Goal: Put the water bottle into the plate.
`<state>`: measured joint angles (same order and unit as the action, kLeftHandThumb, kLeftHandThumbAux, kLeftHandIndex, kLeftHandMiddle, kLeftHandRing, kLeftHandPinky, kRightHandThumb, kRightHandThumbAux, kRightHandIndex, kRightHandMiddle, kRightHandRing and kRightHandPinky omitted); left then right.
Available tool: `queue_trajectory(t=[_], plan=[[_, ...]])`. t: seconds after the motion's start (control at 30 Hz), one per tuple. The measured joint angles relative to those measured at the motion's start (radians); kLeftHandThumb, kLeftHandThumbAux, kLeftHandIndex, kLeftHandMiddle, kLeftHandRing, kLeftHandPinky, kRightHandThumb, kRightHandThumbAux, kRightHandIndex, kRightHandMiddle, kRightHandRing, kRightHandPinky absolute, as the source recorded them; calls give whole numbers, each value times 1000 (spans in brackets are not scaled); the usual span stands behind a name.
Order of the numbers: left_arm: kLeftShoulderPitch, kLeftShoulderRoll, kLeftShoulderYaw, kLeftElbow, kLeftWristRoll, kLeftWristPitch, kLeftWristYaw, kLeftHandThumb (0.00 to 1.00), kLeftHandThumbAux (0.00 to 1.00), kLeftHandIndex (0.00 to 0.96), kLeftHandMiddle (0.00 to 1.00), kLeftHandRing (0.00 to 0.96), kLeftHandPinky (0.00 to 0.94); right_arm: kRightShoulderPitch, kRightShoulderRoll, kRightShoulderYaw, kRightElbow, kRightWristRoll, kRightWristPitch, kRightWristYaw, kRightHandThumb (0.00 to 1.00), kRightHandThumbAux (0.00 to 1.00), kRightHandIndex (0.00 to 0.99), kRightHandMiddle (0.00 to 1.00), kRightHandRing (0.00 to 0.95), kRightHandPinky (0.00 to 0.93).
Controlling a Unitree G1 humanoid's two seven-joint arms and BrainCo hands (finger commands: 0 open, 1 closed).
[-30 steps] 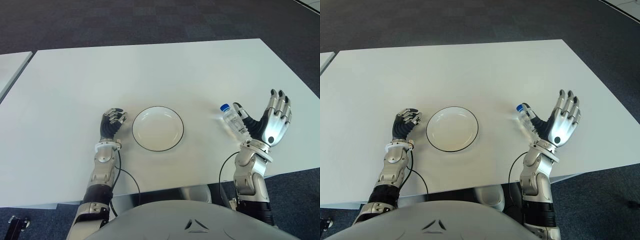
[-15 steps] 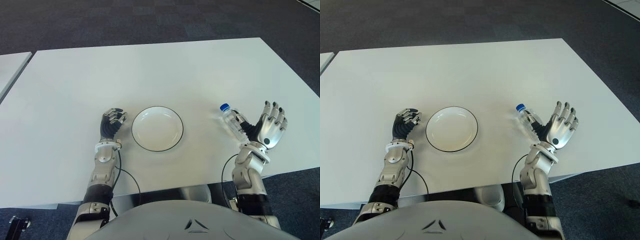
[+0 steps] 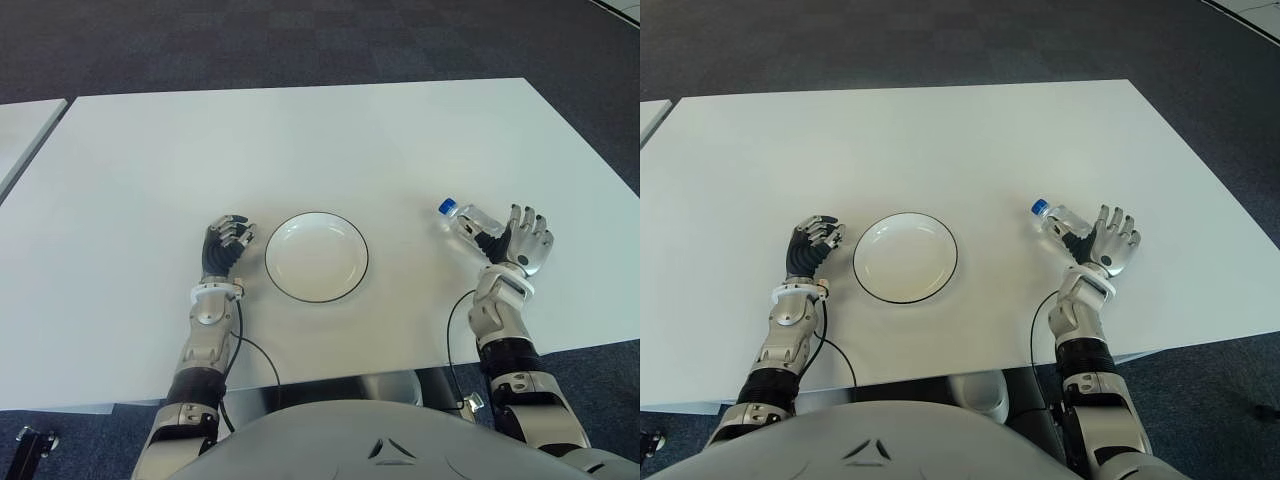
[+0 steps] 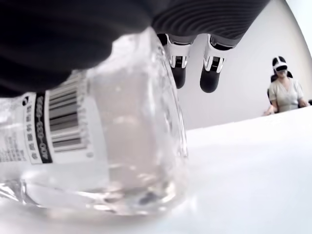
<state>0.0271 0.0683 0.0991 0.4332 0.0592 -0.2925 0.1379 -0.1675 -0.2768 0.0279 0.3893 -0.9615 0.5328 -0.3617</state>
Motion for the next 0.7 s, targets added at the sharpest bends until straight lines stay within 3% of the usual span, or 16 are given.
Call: queue_trajectory(t=[0.17,0.33,0.7], plan=[[-1,0,0,1,0,0,0,703,718,428,560,576,556,-20,-4,52,-41,1,72,155,546,103,0,0,0,0],[4,0,-1,8,1,1,0,703,718,429,562,579,559,-69,-8,99,2,7,133,268,538,135,0,0,0,0],[7,0,-2,5,1,-1,0,704,717,429,566,569,541,-233,-14,151,246,13,90,260,522,229,0,0,0,0]])
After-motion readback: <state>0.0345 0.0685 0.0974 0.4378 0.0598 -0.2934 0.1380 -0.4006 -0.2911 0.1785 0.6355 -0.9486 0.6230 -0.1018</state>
